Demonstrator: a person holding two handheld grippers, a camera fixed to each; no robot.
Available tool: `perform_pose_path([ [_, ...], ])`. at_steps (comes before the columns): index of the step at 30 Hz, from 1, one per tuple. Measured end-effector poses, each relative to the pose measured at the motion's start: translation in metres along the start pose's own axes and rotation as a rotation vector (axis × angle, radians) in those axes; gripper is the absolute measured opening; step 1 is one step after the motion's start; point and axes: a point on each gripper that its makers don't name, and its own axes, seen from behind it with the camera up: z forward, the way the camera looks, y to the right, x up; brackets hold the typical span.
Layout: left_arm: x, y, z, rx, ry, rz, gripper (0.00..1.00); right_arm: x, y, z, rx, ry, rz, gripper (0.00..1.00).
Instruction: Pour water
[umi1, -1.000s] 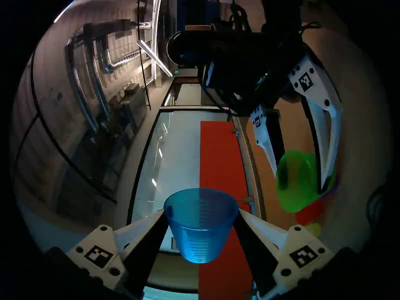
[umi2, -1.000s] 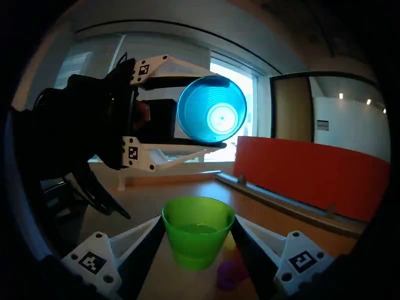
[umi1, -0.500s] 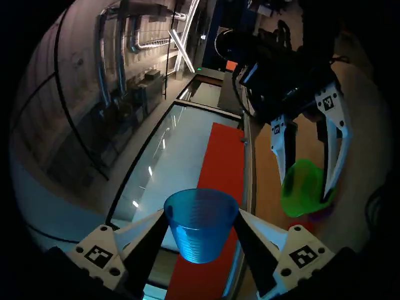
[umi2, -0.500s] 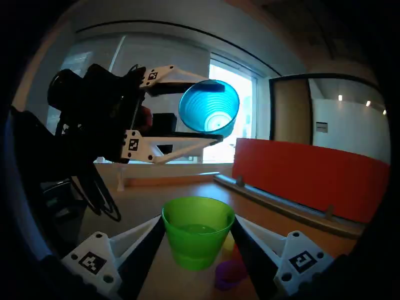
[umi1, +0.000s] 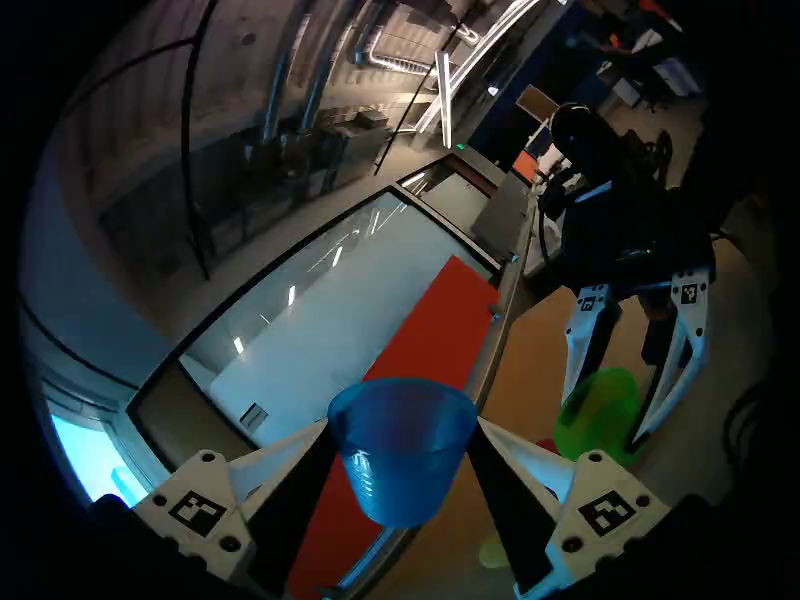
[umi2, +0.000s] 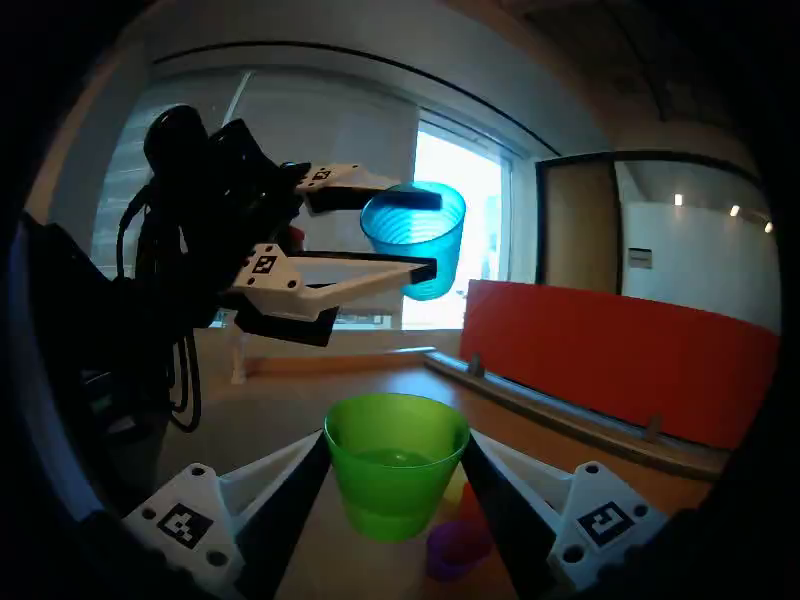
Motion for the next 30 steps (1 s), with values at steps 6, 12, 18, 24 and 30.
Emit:
perform_pose_path([
  [6, -0.006, 0.000, -0.002, -0.004, -0.001, -0.179, 0.86, 0.005, 0.000, 0.000, -0.003, 0.008, 0.001, 0.91],
  [12, -0.006, 0.000, -0.006, -0.022, 0.020, -0.379, 0.86, 0.007, 0.001, 0.000, -0.007, 0.009, -0.002, 0.91],
  [18, -0.012, -0.003, -0.009, -0.032, 0.016, -0.523, 0.86, 0.009, 0.001, 0.000, -0.011, 0.016, -0.001, 0.91],
  [24, -0.019, 0.005, -0.007, -0.056, -0.001, -0.661, 0.86, 0.011, 0.001, -0.002, -0.013, 0.020, 0.000, 0.91],
  [30, -0.029, 0.010, -0.005, -0.077, -0.030, -0.750, 0.86, 0.012, 0.001, -0.004, -0.016, 0.018, -0.002, 0.91],
])
